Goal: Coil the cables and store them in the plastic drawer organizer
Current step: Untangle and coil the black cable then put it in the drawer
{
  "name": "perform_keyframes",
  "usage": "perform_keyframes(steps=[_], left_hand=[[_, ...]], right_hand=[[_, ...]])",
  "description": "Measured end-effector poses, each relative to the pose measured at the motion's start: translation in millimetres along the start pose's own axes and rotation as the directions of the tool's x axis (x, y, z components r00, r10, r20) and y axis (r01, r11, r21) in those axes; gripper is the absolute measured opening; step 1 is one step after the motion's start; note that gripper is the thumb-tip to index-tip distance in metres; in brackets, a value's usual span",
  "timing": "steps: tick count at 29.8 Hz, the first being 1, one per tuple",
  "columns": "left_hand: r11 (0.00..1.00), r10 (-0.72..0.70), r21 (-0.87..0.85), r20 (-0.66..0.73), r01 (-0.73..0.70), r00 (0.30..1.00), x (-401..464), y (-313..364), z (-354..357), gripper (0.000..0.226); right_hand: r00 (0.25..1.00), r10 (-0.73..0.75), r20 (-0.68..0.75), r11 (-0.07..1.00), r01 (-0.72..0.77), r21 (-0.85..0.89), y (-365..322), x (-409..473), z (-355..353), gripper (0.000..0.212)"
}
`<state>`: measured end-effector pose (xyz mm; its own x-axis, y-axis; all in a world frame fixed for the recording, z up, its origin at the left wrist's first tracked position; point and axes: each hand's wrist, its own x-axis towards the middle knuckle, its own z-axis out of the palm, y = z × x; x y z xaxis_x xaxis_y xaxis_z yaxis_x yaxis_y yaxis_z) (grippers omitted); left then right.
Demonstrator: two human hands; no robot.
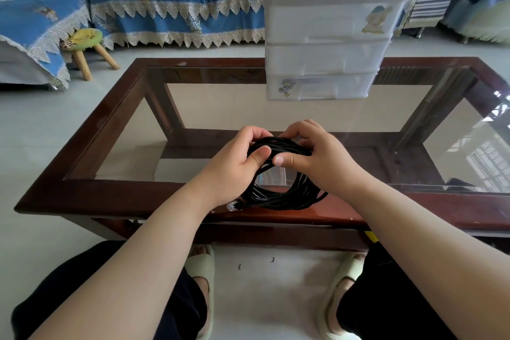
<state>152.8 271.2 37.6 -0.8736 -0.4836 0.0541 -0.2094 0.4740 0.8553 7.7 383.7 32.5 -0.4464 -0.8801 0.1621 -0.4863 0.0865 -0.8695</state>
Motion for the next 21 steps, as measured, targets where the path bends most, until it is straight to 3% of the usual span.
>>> perform_keyframes(steps=[5, 9, 11, 13, 14, 18, 21], left_hand=[[0.999, -0.036, 0.029, -0.071, 0.038, 0.997, 4.1, -3.3, 10.1, 0.013], [0.994, -0.101, 0.038, -0.081, 0.105, 0.992, 8.0, -5.9, 13.0, 0.013], [0.989, -0.132, 0.053, -0.096, 0.137, 0.987, 8.6, -6.3, 13.8, 0.013], [0.982, -0.161, 0.076, -0.119, 0.171, 0.980, 8.5, -7.9, 11.9, 0.012], [0.979, -0.176, 0.078, -0.130, 0.187, 0.976, 9.1, -8.1, 11.2, 0.012], [0.971, -0.228, 0.038, -0.167, 0.237, 0.959, 10.7, -9.1, 11.6, 0.015], [0.960, -0.279, -0.032, -0.200, 0.278, 0.939, 12.6, -10.0, 13.3, 0.015]], right_hand=[[0.998, 0.064, 0.026, 0.998, -0.064, 0.003, 4.5, -2.8, 4.2, 0.035], [0.973, 0.156, 0.171, 0.986, -0.163, 0.031, 10.0, 3.8, -11.2, 0.052], [0.975, 0.223, -0.006, 0.975, -0.223, 0.017, 21.7, 16.2, -29.8, 0.046], [0.925, 0.298, -0.235, 0.922, -0.342, -0.179, 38.5, 30.0, -52.0, 0.039], [0.900, 0.337, -0.277, 0.861, -0.414, -0.295, 49.0, 34.3, -61.7, 0.040], [0.820, 0.565, -0.097, 0.619, -0.498, -0.608, 76.8, 37.7, -57.9, 0.052], [0.841, 0.534, -0.089, 0.580, -0.441, -0.685, 81.9, 37.4, -34.8, 0.027]])
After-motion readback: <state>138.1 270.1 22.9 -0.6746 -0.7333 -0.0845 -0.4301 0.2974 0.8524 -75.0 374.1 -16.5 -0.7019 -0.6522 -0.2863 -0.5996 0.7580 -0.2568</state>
